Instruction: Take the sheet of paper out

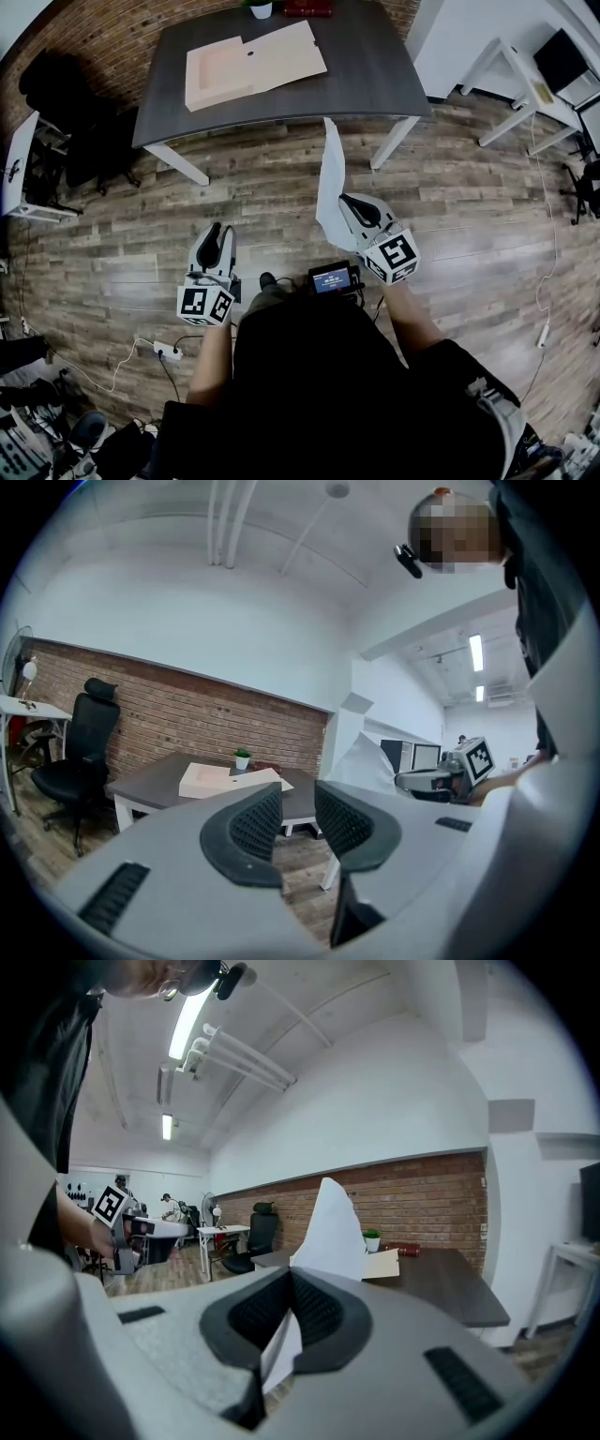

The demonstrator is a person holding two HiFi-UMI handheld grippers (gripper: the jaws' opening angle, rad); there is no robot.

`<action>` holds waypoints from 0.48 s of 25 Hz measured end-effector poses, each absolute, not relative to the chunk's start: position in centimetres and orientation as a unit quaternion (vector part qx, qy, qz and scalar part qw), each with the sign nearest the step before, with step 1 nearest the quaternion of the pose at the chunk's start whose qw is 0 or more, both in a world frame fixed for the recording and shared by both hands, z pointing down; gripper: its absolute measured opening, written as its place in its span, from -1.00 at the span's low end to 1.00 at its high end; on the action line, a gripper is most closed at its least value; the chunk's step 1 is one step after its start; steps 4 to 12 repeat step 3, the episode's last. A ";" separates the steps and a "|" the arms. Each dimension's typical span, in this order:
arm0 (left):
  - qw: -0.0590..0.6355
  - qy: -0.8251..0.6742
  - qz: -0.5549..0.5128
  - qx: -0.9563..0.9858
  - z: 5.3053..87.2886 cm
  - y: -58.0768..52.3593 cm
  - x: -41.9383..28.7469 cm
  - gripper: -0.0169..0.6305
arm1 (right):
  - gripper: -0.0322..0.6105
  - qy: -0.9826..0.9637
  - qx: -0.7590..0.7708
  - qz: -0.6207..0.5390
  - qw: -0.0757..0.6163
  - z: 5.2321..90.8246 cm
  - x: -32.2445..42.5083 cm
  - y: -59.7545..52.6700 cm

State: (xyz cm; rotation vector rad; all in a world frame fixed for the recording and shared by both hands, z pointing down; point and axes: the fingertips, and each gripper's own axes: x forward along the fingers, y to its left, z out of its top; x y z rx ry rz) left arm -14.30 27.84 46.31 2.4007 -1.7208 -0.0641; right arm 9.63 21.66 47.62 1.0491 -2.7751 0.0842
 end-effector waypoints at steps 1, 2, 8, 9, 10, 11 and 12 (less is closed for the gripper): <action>0.095 -0.581 -0.022 0.808 46.3 27.8 -14.3 -0.63 | -0.89 -0.931 0.353 0.028 0.087 47.6 9.8 21.5; 0.096 -0.582 -0.022 0.807 46.3 27.8 -14.2 -0.63 | -0.89 -0.931 0.354 0.028 0.087 47.7 10.0 21.4; 0.097 -0.583 -0.023 0.806 46.3 27.8 -14.2 -0.63 | -0.89 -0.930 0.355 0.028 0.087 47.7 10.3 21.3; 0.097 -0.583 -0.023 0.806 46.3 27.8 -14.2 -0.63 | -0.89 -0.930 0.355 0.028 0.087 47.7 10.3 21.3; 0.097 -0.583 -0.023 0.806 46.3 27.8 -14.2 -0.63 | -0.89 -0.930 0.355 0.028 0.087 47.7 10.3 21.3; 0.097 -0.583 -0.023 0.806 46.3 27.8 -14.2 -0.63 | -0.89 -0.930 0.355 0.028 0.087 47.7 10.3 21.3; 0.097 -0.583 -0.023 0.806 46.3 27.8 -14.2 -0.63 | -0.89 -0.930 0.355 0.028 0.087 47.7 10.3 21.3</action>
